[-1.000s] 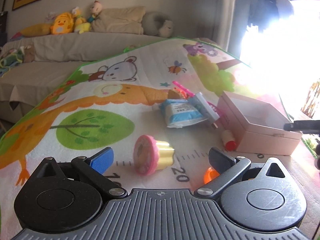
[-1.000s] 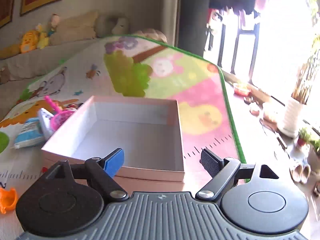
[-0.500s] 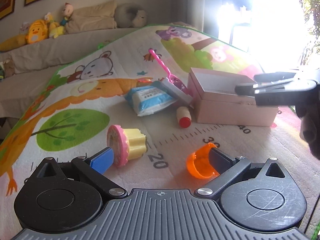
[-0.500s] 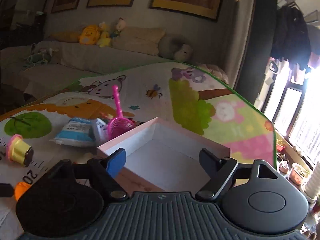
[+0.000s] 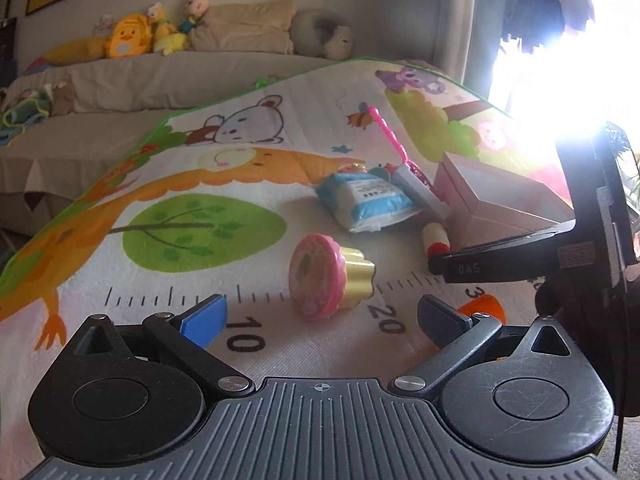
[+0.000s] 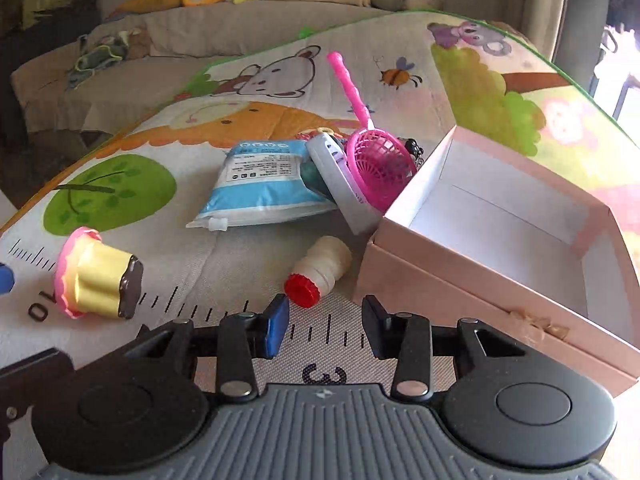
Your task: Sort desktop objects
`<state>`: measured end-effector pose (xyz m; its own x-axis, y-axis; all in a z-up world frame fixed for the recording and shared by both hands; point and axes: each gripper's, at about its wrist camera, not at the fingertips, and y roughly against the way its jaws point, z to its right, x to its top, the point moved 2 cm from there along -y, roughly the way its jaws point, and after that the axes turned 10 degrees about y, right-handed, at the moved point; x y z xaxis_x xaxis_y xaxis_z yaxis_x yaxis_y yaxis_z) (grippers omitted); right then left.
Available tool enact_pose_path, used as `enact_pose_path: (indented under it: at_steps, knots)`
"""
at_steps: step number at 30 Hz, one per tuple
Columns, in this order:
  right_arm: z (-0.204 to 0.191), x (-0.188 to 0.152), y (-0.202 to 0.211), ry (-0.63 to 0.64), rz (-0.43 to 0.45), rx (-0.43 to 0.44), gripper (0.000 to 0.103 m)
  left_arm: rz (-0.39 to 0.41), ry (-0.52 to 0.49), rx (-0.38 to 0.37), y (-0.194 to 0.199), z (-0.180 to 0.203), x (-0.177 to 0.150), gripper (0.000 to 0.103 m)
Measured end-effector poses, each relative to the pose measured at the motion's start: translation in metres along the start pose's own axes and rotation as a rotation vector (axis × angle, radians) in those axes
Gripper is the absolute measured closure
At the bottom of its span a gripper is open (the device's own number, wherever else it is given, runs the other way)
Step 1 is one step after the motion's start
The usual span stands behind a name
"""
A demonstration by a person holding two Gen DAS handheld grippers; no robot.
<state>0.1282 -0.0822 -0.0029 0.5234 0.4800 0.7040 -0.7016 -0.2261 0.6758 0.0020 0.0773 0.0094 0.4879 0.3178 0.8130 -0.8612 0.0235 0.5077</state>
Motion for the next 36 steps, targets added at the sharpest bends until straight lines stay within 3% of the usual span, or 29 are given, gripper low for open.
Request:
enact_pose_path:
  at_steps: [3, 5, 7, 13, 18, 21, 23, 25, 26, 32, 36]
  knots:
    - [-0.005, 0.002, -0.002, 0.021, 0.011, -0.013, 0.079, 0.004, 0.011, -0.009, 0.002, -0.002, 0.0, 0.0]
    - [-0.004, 0.003, -0.003, 0.019, 0.002, 0.005, 0.096, 0.009, 0.016, -0.007, 0.004, -0.003, 0.0, 0.0]
    - [0.001, 0.0, 0.004, 0.008, -0.011, 0.026, 0.1, 0.013, 0.015, -0.003, 0.005, -0.002, 0.0, 0.0]
    - [0.028, -0.026, 0.038, -0.005, -0.02, 0.035, 0.1, 0.005, -0.016, -0.015, 0.007, 0.009, -0.001, 0.0]
    - [0.027, -0.026, 0.062, 0.076, 0.039, 0.095, 0.098, 0.016, -0.07, -0.019, 0.006, 0.029, 0.0, 0.0]
    - [0.022, -0.02, 0.069, 0.044, 0.043, 0.215, 0.08, 0.032, -0.068, 0.022, 0.008, 0.027, 0.004, 0.0]
    - [0.017, -0.022, 0.076, 0.016, 0.075, 0.272, 0.041, 0.043, -0.039, 0.059, 0.01, 0.016, 0.01, 0.0]
    - [0.006, -0.026, 0.084, 0.029, 0.122, 0.312, 0.022, 0.039, -0.008, 0.086, 0.01, 0.002, 0.018, 0.0]
    - [-0.001, -0.029, 0.086, 0.043, 0.142, 0.322, 0.017, 0.035, 0.001, 0.089, 0.009, -0.003, 0.021, 0.0]
    - [-0.022, -0.039, 0.086, 0.093, 0.141, 0.34, 0.017, -0.087, 0.04, -0.017, -0.014, -0.015, 0.028, 0.0]
    - [-0.018, -0.051, 0.09, 0.131, 0.155, 0.227, 0.017, -0.113, 0.006, -0.032, -0.028, -0.004, 0.026, 0.0]
